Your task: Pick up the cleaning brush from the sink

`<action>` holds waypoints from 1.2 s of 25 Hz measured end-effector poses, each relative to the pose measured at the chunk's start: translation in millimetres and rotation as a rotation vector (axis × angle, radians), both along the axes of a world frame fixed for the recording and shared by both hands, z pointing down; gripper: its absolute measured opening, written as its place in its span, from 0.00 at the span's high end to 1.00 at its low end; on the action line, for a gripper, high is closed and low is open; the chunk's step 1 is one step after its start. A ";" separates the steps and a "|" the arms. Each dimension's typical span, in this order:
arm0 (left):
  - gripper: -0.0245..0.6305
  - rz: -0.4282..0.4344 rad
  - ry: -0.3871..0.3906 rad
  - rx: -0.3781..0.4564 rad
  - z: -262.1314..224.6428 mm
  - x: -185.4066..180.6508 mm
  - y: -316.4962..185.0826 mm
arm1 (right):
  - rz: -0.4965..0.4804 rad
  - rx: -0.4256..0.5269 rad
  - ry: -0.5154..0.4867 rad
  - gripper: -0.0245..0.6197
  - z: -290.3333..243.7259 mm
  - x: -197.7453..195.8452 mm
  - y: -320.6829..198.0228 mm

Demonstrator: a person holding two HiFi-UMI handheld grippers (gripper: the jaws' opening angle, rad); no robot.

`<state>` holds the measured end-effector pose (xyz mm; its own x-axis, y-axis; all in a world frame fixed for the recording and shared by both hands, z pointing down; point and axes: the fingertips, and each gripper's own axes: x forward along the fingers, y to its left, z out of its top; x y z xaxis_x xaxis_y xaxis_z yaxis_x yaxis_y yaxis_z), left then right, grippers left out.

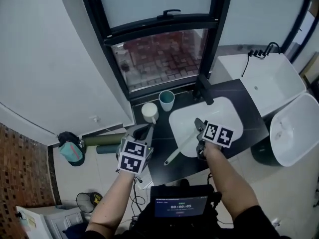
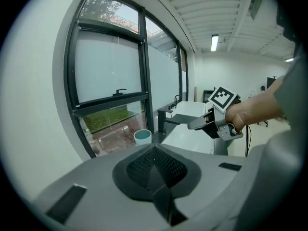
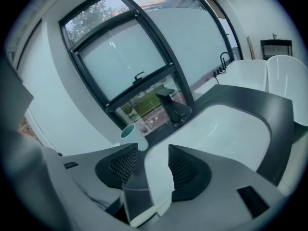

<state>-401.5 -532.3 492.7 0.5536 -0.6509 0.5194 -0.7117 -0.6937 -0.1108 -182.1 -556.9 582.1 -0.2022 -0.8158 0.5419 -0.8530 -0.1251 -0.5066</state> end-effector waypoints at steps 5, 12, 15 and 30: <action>0.95 0.007 -0.045 -0.065 47.8 12.2 -29.0 | 0.105 -0.212 -0.135 0.66 77.7 4.4 -10.1; 0.95 0.001 -0.027 -0.158 91.6 29.0 -66.1 | 0.191 -0.431 -0.166 0.66 164.6 10.3 -30.5; 0.95 -0.031 -0.001 -0.088 89.4 29.8 -86.2 | 0.204 -0.487 -0.159 0.66 188.9 5.2 -35.7; 0.95 -0.025 -0.043 -0.170 131.4 39.2 -100.5 | 0.246 -0.648 -0.225 0.84 246.6 1.6 -42.9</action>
